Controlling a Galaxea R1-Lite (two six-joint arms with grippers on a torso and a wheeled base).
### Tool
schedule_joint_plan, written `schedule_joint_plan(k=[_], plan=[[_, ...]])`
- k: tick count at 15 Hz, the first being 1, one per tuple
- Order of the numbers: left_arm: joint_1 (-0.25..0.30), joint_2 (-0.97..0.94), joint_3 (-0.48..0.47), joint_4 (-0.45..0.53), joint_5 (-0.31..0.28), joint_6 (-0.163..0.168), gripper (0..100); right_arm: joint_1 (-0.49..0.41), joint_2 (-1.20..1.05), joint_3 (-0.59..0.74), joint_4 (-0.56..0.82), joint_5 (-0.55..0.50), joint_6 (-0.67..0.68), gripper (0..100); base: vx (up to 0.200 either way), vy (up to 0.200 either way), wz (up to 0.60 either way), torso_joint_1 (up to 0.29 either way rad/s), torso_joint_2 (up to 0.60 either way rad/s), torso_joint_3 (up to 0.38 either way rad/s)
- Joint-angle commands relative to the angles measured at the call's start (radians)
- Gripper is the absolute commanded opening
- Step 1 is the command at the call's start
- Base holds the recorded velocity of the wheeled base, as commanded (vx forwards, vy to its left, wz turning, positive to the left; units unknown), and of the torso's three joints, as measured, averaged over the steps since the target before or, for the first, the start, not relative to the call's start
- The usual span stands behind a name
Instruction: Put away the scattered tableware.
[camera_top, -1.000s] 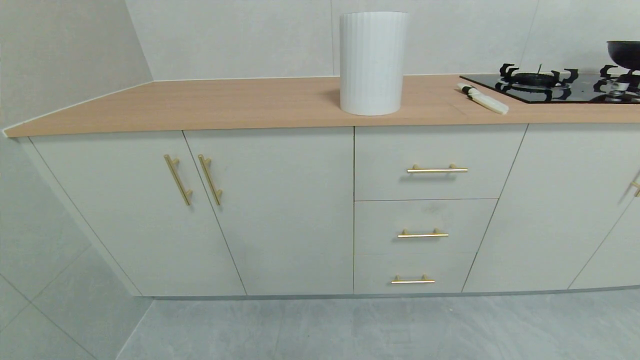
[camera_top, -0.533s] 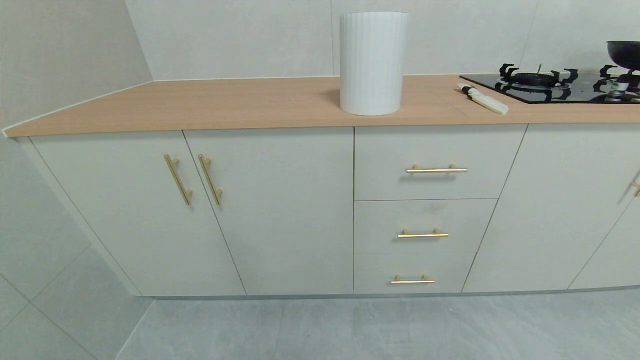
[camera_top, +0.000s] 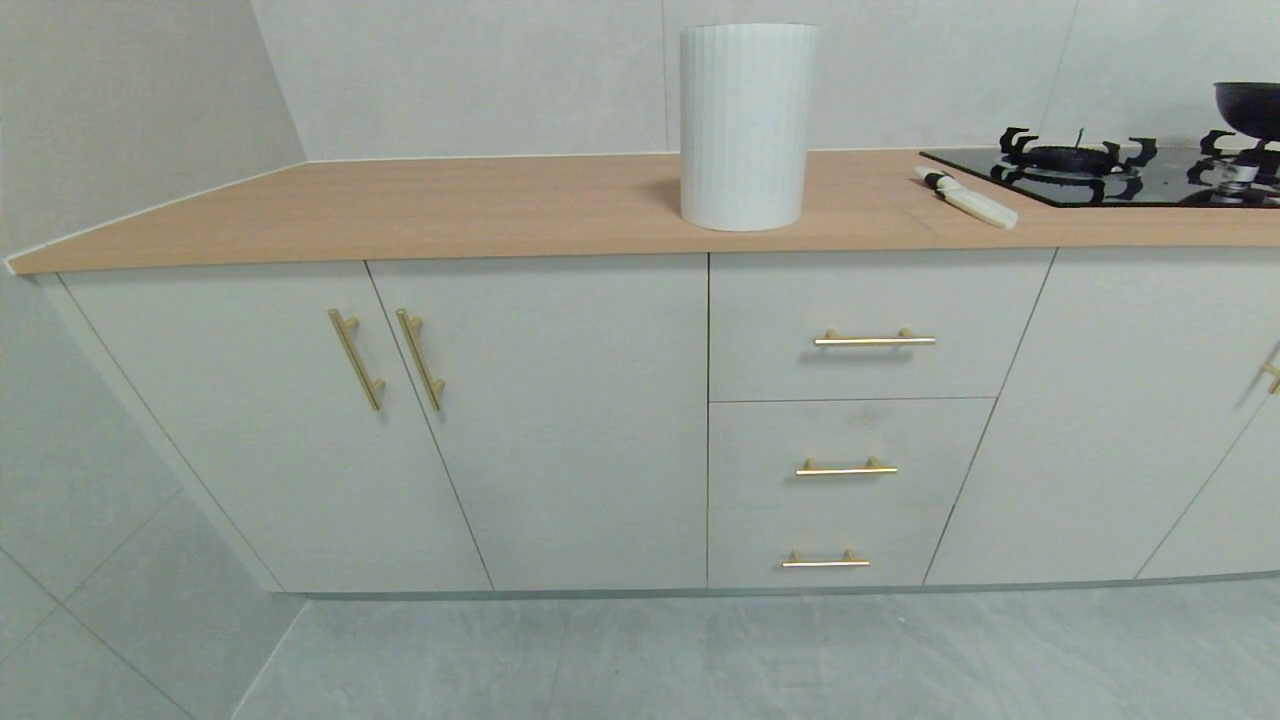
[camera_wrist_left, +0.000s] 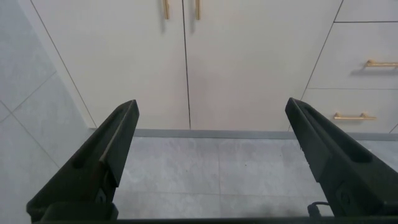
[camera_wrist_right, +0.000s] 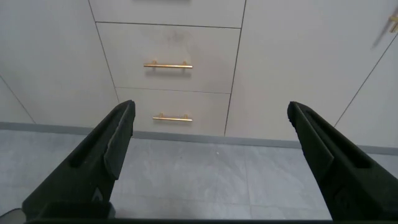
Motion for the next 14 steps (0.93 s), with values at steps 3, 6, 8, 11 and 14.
schedule_joint_plan(k=[3,6,8,11,14], plan=[[0.0,0.0,0.0,0.0,0.0,0.0,100,0.0,0.003,0.003,0.003,-0.004,0.028,100,0.0,0.0,0.0,0.0,0.0,0.0],[0.0,0.0,0.0,0.0,0.0,0.006,100,0.0,0.003,0.003,0.003,0.0,0.026,100,0.0,0.0,0.0,0.0,0.0,0.0],[0.0,0.0,0.0,0.0,0.0,0.003,100,0.0,0.003,0.003,0.003,0.0,0.029,100,0.0,0.0,0.0,0.0,0.0,0.0],[0.0,0.0,0.0,0.0,0.0,0.01,100,0.0,0.003,0.003,0.003,0.0,0.031,100,0.0,0.0,0.0,0.0,0.0,0.0],[0.0,0.0,0.0,0.0,0.0,0.007,100,0.0,0.003,0.003,0.003,0.0,0.031,100,0.133,0.0,0.0,0.002,0.0,0.0]])
